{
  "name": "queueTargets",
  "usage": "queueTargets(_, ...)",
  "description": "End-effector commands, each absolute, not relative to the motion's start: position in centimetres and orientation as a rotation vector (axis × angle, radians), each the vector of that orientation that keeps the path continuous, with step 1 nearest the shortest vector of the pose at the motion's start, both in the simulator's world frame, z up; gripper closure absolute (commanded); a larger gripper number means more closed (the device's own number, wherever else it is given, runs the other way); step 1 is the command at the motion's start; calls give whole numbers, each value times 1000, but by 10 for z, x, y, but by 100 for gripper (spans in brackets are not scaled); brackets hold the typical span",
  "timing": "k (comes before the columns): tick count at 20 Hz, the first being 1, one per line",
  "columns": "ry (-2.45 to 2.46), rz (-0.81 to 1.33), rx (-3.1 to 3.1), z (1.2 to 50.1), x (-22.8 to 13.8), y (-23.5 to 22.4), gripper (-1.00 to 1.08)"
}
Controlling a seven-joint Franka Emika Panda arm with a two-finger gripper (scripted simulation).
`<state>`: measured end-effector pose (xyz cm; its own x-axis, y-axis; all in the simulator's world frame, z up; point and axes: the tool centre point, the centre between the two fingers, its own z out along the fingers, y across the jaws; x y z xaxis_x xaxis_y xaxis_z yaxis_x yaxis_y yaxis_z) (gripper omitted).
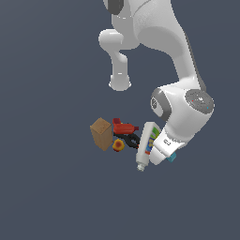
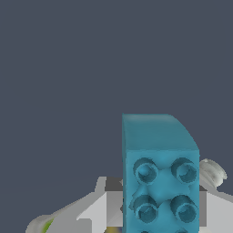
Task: Pick up a designated object from a clutter of objects.
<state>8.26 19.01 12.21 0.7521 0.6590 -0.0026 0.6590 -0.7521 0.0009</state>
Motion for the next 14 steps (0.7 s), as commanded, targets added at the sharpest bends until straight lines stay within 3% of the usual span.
queueTargets(1, 1105, -1, 2938, 142, 71, 187, 108)
queueTargets(14, 1105, -1, 2938, 245, 9, 172, 108)
